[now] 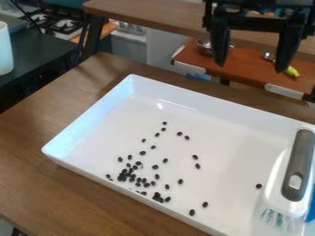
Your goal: Sweep into pile
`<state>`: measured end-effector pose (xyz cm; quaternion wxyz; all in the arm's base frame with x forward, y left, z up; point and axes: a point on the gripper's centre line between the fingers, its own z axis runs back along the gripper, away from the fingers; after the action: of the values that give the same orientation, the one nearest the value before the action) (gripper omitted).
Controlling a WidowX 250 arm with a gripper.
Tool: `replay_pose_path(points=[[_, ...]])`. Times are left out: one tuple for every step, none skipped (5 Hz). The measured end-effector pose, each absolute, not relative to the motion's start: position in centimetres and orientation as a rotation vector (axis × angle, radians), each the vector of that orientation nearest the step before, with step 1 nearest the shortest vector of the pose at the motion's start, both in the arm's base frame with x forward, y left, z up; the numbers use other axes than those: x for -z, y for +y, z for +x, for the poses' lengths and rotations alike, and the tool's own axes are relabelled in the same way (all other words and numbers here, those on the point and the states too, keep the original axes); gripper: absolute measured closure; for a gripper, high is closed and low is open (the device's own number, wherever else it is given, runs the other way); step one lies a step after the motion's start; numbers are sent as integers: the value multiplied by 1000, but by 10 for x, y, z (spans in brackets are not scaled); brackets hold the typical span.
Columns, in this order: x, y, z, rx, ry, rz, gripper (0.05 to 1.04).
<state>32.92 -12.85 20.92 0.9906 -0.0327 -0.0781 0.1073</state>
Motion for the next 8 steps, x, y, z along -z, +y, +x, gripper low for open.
replay_pose_path(points=[[-197, -130, 332, -219, -129, -45, 75], [-189, -154, 328, -192, -185, 30, 75], [-172, -172, 328, -175, -216, 84, 75], [-152, -192, 328, -149, -205, 107, 75], [-143, -202, 331, -146, -184, 89, 75], [-131, -207, 333, -131, -141, 52, 75], [-131, -206, 343, -138, -167, 9, 75], [-125, -208, 346, -142, -176, 0, 75]])
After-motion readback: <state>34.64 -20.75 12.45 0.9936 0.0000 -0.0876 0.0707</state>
